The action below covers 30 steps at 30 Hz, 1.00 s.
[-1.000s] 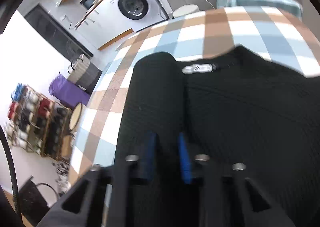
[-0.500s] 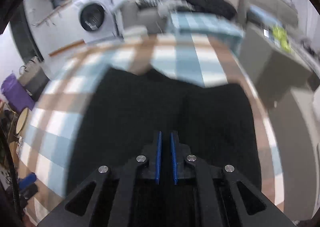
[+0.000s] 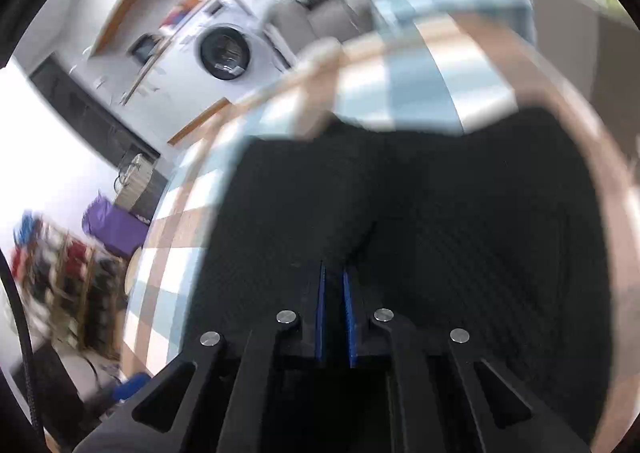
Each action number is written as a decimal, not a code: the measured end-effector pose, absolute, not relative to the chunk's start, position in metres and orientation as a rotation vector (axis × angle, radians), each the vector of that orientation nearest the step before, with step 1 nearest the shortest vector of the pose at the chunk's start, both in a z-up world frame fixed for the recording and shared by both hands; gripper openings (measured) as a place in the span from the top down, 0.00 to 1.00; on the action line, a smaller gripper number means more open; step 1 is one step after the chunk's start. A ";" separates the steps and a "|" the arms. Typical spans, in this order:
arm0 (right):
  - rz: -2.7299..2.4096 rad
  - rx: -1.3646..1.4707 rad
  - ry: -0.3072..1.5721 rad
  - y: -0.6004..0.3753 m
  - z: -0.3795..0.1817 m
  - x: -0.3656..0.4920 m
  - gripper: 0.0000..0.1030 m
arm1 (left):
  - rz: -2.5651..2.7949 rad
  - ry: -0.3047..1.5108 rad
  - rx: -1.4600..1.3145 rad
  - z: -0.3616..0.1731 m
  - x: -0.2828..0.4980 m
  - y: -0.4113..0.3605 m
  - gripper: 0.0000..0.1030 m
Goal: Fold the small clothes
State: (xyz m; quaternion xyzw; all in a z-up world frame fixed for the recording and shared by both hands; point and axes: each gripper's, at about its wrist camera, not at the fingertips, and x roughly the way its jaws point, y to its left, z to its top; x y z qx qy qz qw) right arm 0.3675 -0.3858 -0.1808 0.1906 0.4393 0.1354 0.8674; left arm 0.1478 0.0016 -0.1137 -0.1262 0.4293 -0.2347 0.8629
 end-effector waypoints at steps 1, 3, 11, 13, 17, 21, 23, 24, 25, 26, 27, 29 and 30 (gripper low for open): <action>0.288 0.373 0.874 -0.384 -0.166 0.359 0.93 | -0.494 0.894 -0.259 -0.110 0.147 0.001 0.62; 0.244 0.332 0.822 -0.386 -0.136 0.338 0.93 | -0.509 0.886 -0.253 -0.104 0.146 -0.003 0.56; 0.097 0.308 1.018 -0.411 -0.191 0.368 0.89 | -0.548 0.959 -0.185 -0.121 0.150 -0.035 0.53; 0.132 0.350 1.027 -0.414 -0.194 0.356 0.85 | -0.548 0.977 -0.170 -0.127 0.145 -0.037 0.53; 0.255 0.414 0.951 -0.421 -0.178 0.286 0.62 | -0.557 0.982 -0.144 -0.130 0.133 -0.034 0.52; 0.281 0.351 0.949 -0.415 -0.177 0.215 0.62 | -0.556 1.001 -0.125 -0.135 0.127 -0.030 0.49; 0.265 0.376 0.959 -0.417 -0.183 0.190 0.62 | -0.551 1.005 -0.124 -0.138 0.126 -0.026 0.49; 0.267 0.403 0.976 -0.418 -0.188 0.181 0.62 | -0.551 1.010 -0.132 -0.139 0.125 -0.024 0.49; 0.267 0.417 0.982 -0.418 -0.192 0.174 0.62 | -0.551 1.013 -0.140 -0.139 0.125 -0.022 0.49; 0.269 0.428 0.991 -0.417 -0.199 0.166 0.62 | -0.549 1.015 -0.145 -0.140 0.125 -0.020 0.49; 0.272 0.440 1.004 -0.417 -0.204 0.164 0.62 | -0.543 1.017 -0.146 -0.140 0.125 -0.019 0.49; 0.291 0.502 1.017 -0.417 -0.215 0.167 0.62 | -0.544 1.011 -0.147 -0.138 0.123 -0.017 0.49; 0.301 0.528 1.014 -0.419 -0.217 0.169 0.62 | -0.543 1.007 -0.144 -0.136 0.121 -0.016 0.49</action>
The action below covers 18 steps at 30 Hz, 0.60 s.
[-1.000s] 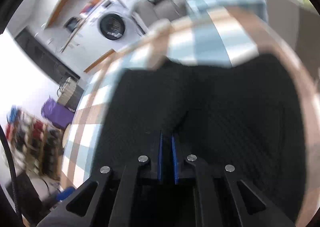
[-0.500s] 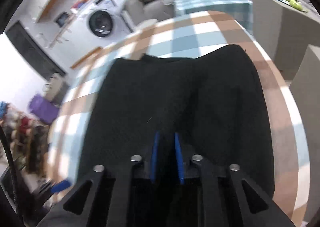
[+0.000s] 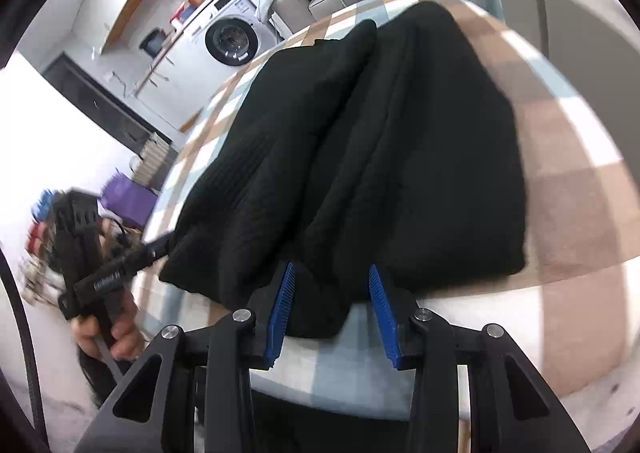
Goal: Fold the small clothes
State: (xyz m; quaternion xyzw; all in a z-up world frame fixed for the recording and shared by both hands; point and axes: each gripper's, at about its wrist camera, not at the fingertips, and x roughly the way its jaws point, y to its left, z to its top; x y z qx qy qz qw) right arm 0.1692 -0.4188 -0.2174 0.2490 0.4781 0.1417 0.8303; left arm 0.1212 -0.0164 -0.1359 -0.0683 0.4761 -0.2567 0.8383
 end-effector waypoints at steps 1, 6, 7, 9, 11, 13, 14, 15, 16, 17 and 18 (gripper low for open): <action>0.302 0.550 1.010 -0.420 -0.220 0.173 0.62 | -0.541 1.004 -0.143 -0.135 0.120 -0.016 0.49; 0.267 0.462 0.965 -0.412 -0.207 0.194 0.96 | -0.535 0.987 -0.149 -0.127 0.117 -0.014 0.49; 0.282 0.417 0.925 -0.409 -0.194 0.193 0.96 | -0.535 0.983 -0.148 -0.125 0.116 -0.014 0.49; 0.260 0.349 0.888 -0.412 -0.171 0.192 0.96 | -0.529 0.975 -0.149 -0.122 0.115 -0.012 0.49; 0.176 0.307 0.921 -0.425 -0.176 0.198 0.96 | -0.529 0.976 -0.155 -0.121 0.116 -0.012 0.49; 0.132 0.279 0.993 -0.432 -0.191 0.202 0.94 | -0.532 0.978 -0.152 -0.121 0.116 -0.015 0.49; 0.131 0.276 1.036 -0.435 -0.199 0.204 0.91 | -0.531 0.979 -0.147 -0.121 0.116 -0.017 0.49; 0.133 0.278 1.039 -0.435 -0.200 0.202 0.89 | -0.533 0.979 -0.144 -0.121 0.117 -0.018 0.49; 0.143 0.283 1.017 -0.437 -0.196 0.198 0.80 | -0.538 0.979 -0.142 -0.120 0.117 -0.021 0.49; 0.137 0.276 0.997 -0.437 -0.189 0.195 0.71 | -0.541 0.978 -0.140 -0.119 0.118 -0.023 0.49; 0.119 0.273 0.959 -0.443 -0.181 0.192 0.69 | -0.547 0.977 -0.139 -0.118 0.120 -0.025 0.49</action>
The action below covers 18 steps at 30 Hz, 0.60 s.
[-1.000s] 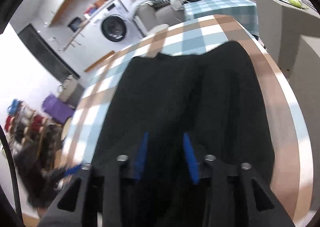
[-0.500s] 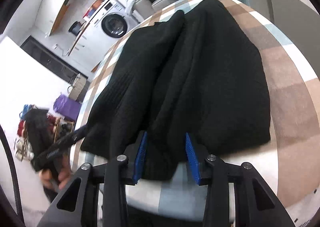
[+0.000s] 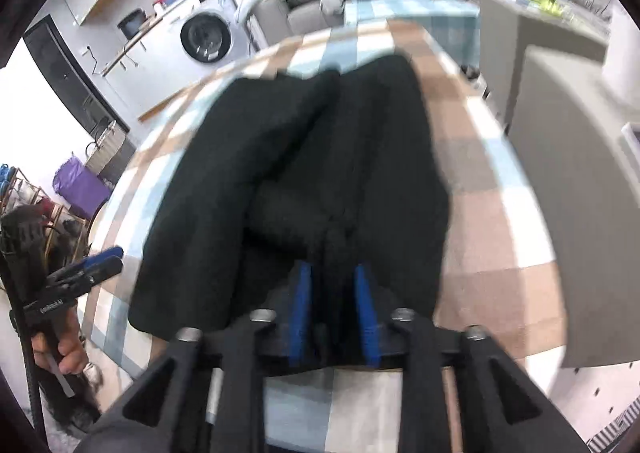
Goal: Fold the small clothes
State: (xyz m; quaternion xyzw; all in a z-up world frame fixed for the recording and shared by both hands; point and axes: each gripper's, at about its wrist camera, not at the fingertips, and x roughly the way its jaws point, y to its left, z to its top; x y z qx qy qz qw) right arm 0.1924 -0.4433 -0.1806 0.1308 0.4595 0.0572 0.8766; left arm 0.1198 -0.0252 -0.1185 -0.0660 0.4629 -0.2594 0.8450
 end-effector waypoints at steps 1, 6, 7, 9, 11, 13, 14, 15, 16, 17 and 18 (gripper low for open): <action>0.114 0.280 0.923 -0.443 -0.172 0.189 0.66 | -0.556 0.974 -0.137 -0.118 0.122 -0.029 0.49; 0.249 0.391 0.885 -0.444 -0.158 0.234 0.59 | -0.607 0.993 -0.110 -0.124 0.136 -0.056 0.49; 0.267 0.411 0.893 -0.439 -0.162 0.244 0.58 | -0.604 1.006 -0.100 -0.127 0.136 -0.060 0.49; 0.338 0.456 0.940 -0.428 -0.176 0.270 0.57 | -0.607 1.017 -0.082 -0.132 0.137 -0.068 0.49; 0.395 0.472 0.984 -0.416 -0.190 0.290 0.61 | -0.607 1.025 -0.078 -0.136 0.136 -0.071 0.49; 0.353 0.405 1.008 -0.407 -0.192 0.299 0.92 | -0.606 1.030 -0.082 -0.137 0.136 -0.071 0.49; 0.356 0.386 0.997 -0.405 -0.186 0.298 0.94 | -0.610 1.029 -0.091 -0.136 0.136 -0.070 0.49; 0.385 0.369 0.939 -0.405 -0.172 0.291 0.94 | -0.616 1.023 -0.101 -0.134 0.136 -0.069 0.49; 0.385 0.347 0.919 -0.405 -0.162 0.284 0.94 | -0.624 1.013 -0.109 -0.130 0.136 -0.067 0.49; 0.351 0.324 0.933 -0.408 -0.154 0.278 0.95 | -0.631 1.006 -0.116 -0.128 0.136 -0.067 0.49; 0.315 0.322 0.952 -0.410 -0.154 0.276 0.95 | -0.637 1.002 -0.123 -0.126 0.136 -0.066 0.48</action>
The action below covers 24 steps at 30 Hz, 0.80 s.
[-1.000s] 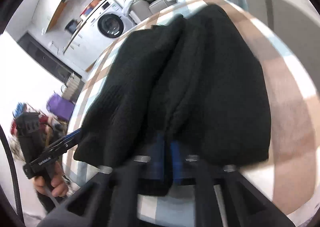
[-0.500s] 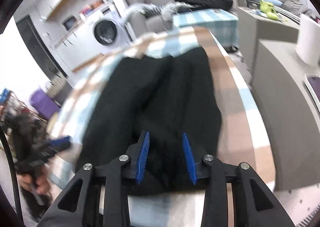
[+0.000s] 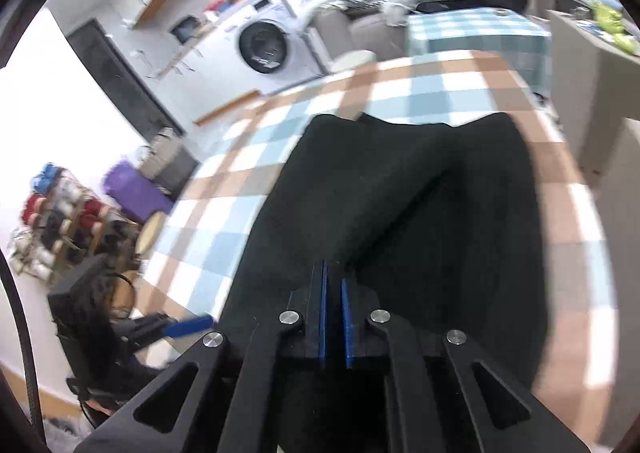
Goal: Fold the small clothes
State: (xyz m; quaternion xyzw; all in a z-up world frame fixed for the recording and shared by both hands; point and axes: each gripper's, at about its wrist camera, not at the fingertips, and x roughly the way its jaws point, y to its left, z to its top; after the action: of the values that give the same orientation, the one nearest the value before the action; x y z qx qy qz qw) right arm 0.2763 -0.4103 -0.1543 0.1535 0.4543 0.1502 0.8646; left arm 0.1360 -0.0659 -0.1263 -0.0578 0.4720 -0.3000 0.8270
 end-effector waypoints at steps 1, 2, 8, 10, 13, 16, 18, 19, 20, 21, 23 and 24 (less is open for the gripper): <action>0.273 0.312 0.975 -0.413 -0.158 0.276 0.95 | -0.640 1.000 -0.129 -0.126 0.137 -0.066 0.48; 0.205 0.277 1.016 -0.417 -0.171 0.278 0.95 | -0.640 0.999 -0.129 -0.126 0.139 -0.067 0.48; 0.152 0.353 1.054 -0.438 -0.203 0.281 0.78 | -0.627 1.012 -0.126 -0.128 0.144 -0.072 0.48; 0.159 0.375 1.004 -0.444 -0.193 0.263 0.71 | -0.632 1.007 -0.126 -0.127 0.143 -0.073 0.48; 0.164 0.398 0.933 -0.453 -0.179 0.220 0.66 | -0.651 1.008 -0.114 -0.129 0.143 -0.076 0.48; 0.154 0.440 0.964 -0.458 -0.188 0.181 0.66 | -0.648 1.031 -0.092 -0.139 0.145 -0.081 0.48; 0.153 0.445 1.001 -0.454 -0.199 0.168 0.66 | -0.637 1.043 -0.081 -0.144 0.145 -0.082 0.48; 0.162 0.462 1.009 -0.452 -0.204 0.163 0.62 | -0.634 1.045 -0.076 -0.146 0.144 -0.083 0.48; 0.195 0.515 1.022 -0.451 -0.213 0.162 0.60 | -0.634 1.046 -0.069 -0.147 0.143 -0.084 0.47; 0.209 0.556 1.027 -0.451 -0.217 0.160 0.60 | -0.632 1.046 -0.062 -0.148 0.143 -0.084 0.47; 0.223 0.611 1.047 -0.450 -0.222 0.158 0.59 | -0.623 1.044 -0.052 -0.149 0.143 -0.084 0.45; 0.224 0.603 1.043 -0.448 -0.221 0.157 0.59 | -0.626 1.043 -0.051 -0.150 0.143 -0.084 0.44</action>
State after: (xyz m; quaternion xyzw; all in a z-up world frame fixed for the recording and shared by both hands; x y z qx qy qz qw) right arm 0.1572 -0.4478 -0.2206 0.2832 0.4895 0.1052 0.8180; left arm 0.1429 -0.0845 -0.1496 -0.0237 0.4900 -0.2940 0.8203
